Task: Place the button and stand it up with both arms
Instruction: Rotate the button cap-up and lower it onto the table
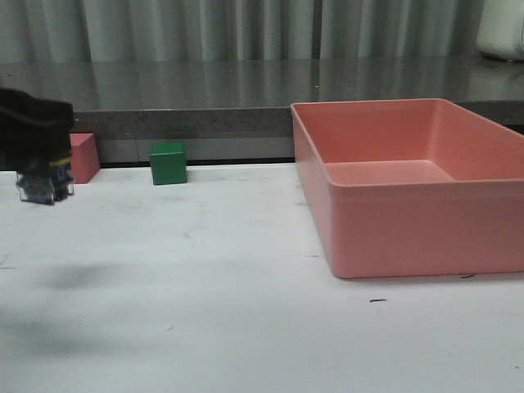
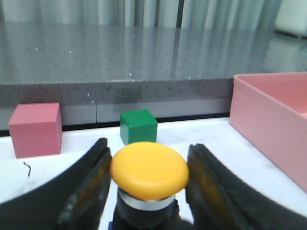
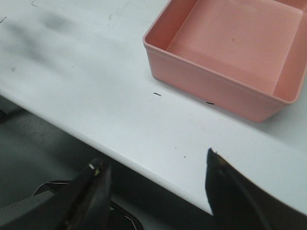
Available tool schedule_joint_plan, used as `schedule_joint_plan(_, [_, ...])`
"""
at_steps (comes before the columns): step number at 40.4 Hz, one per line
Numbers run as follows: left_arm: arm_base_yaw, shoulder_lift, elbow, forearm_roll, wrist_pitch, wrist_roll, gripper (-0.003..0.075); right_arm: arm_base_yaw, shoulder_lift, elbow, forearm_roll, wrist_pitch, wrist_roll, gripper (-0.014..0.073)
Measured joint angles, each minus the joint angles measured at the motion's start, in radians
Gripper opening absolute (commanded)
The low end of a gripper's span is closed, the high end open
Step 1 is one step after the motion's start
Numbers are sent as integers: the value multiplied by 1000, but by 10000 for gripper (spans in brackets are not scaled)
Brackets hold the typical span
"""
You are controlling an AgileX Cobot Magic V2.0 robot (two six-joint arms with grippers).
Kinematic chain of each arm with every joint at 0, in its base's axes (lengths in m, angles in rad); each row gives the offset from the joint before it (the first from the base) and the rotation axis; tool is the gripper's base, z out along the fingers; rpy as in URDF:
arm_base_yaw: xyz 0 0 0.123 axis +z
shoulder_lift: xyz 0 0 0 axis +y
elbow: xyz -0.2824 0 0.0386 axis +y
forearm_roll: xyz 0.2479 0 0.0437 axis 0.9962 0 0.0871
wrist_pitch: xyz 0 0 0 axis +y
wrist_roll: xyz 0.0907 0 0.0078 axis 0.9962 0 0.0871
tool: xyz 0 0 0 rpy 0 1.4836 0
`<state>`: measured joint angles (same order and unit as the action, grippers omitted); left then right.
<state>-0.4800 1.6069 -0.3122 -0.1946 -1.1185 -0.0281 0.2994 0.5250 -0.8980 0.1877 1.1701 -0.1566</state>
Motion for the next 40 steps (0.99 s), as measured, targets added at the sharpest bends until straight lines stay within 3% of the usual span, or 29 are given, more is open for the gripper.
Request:
schedule_joint_plan(15, [0,225,-77,10,-4,-6,186,0,0,0,0,0,0,456])
schedule_joint_plan(40, [0,323,-181,12,-8,-10,191,0,0,0,0,0,0,456])
